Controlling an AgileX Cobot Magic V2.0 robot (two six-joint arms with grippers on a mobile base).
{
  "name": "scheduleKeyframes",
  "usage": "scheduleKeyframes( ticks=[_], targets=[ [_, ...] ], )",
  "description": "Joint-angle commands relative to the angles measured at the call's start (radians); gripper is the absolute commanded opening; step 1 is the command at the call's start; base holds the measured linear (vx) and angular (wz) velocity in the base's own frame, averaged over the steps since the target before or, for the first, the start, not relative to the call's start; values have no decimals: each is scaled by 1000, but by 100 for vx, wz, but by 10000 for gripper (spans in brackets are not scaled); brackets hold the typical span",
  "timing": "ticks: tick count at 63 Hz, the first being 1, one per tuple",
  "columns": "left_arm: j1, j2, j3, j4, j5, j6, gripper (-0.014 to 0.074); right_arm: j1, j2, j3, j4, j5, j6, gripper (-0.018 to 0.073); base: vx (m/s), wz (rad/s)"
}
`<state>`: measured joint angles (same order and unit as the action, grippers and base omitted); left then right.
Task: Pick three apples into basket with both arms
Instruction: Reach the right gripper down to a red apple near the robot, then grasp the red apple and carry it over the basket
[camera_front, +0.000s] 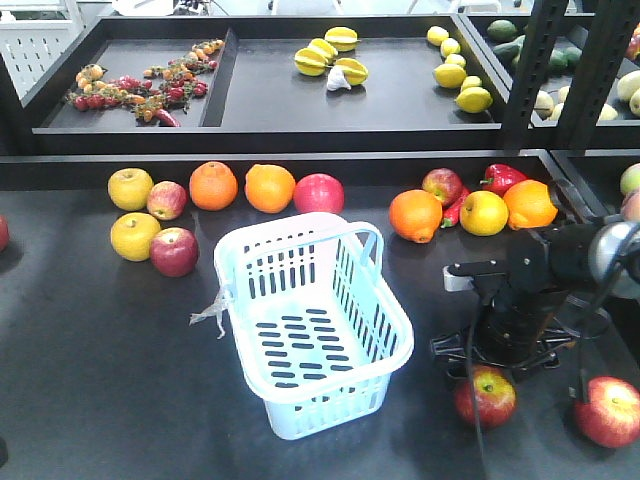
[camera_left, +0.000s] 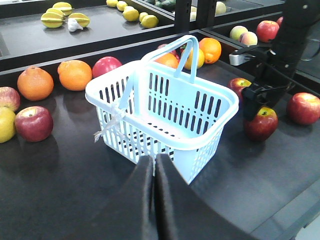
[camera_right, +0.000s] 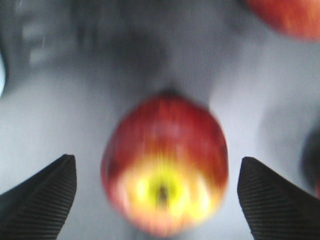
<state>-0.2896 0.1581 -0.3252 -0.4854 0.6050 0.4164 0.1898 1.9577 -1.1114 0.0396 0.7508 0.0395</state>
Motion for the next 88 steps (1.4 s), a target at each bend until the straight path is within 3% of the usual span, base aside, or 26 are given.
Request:
scheduleKeyframes(
  ticks=[1, 17, 26, 41, 54, 63, 74, 88],
  targets=[
    [-1, 14, -26, -30, -49, -10, -8, -1, -14, -43, -10, 6, 24, 613, 0, 0],
    [-1, 14, -26, -30, -46, -10, -8, -1, 50, -45, -40, 24, 31, 600, 0, 0],
    [-1, 14, -26, -30, -46, -10, -8, -1, 51, -45, -40, 26, 31, 545, 0, 0],
    [-1, 14, -26, -30, -46, -10, -8, -1, 22, -48, -40, 67, 26, 256, 0, 0],
    [-1, 14, -26, -30, -46, -10, -8, -1, -134, -48, -40, 85, 18, -3, 0, 0],
    [-1, 14, -26, -30, -46, -10, -8, -1, -295, -48, -40, 130, 18, -9, 0, 0],
    [-1, 14, -26, -30, -47, -10, -8, 1, -470, -47, 58, 175, -32, -9, 0, 0],
    [-1, 14, -26, -30, -47, -10, -8, 35, -521, -46, 444, 164, -292, -5, 0, 0]
  ],
)
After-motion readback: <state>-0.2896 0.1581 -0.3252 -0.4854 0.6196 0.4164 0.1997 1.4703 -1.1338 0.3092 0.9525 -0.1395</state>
